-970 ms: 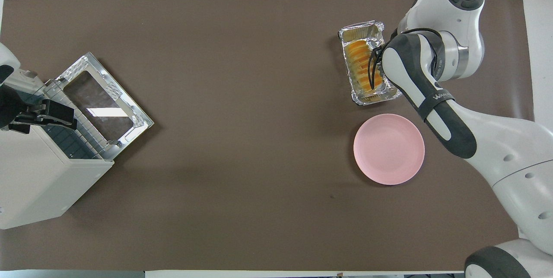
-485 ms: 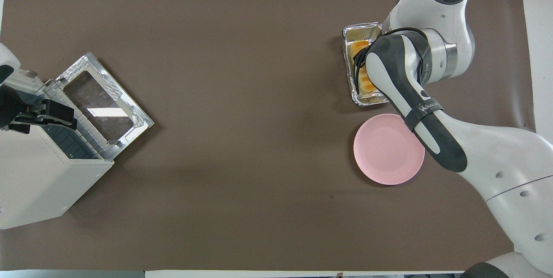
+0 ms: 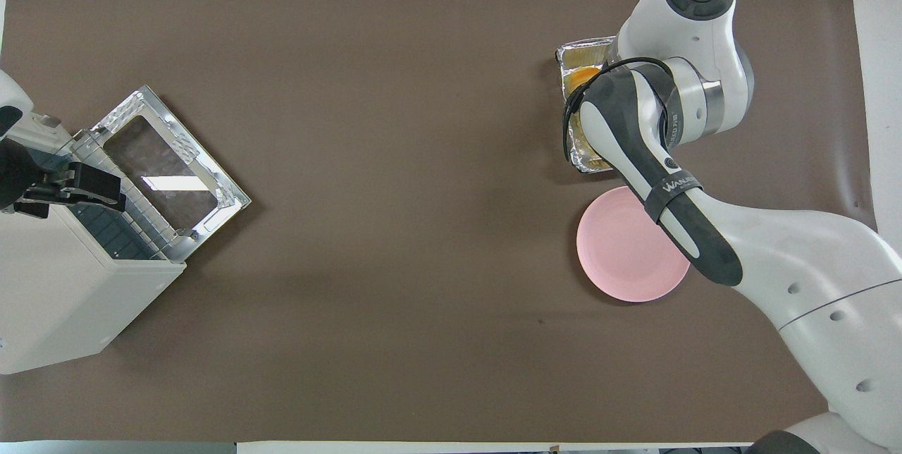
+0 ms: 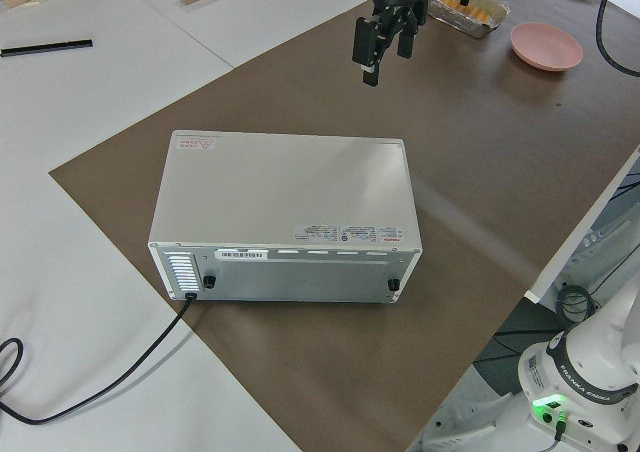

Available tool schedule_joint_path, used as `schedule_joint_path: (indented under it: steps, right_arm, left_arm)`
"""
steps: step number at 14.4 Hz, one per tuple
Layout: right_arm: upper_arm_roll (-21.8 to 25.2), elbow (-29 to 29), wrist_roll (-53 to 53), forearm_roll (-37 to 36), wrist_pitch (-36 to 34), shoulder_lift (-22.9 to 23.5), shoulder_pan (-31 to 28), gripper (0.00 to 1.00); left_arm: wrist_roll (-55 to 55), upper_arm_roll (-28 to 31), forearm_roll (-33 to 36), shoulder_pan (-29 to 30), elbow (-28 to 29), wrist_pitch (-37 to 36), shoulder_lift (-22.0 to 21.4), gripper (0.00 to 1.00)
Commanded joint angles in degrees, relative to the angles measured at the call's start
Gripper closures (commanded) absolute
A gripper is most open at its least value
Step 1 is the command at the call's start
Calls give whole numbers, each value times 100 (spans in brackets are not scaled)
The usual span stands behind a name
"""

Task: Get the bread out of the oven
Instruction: 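Grasp the orange bread inside the foil tray with the right gripper, then lift the bread out and carry it onto the pink plate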

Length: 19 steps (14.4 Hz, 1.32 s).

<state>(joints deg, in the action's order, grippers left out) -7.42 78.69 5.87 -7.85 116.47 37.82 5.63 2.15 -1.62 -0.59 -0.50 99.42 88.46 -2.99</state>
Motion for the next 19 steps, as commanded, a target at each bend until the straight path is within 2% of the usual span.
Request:
schedule_joint_path:
  steps: [1,3,4,5,7,11,14,19]
  right_arm:
    - [-14,505,-182,-129,436,-161,-18,3]
    - [-14,709,-287,-129,684,-222,-9,4]
    - [-14,718,-296,-129,702,-231,-9,14]
    - [-14,727,-288,-129,702,-231,-36,34]
    - [-22,718,-262,-129,667,-240,-45,100]
    - [-23,692,-209,-120,588,-249,-71,100]
    - [-31,490,-182,-94,88,-327,-80,100]
    - [-58,463,-191,-33,-1001,-1012,-9,100]
  left_arm:
    - [22,4,103,6,77,92,-71,0]
    - [22,4,103,-3,77,92,-71,0]
    - [22,4,103,-3,77,92,-79,0]
    - [22,4,103,6,77,92,-71,0]
    - [22,4,103,-3,77,92,-71,0]
    - [22,4,103,-3,77,92,-71,0]
    - [22,4,103,-3,77,92,-79,0]
    - [22,4,103,-3,77,92,-71,0]
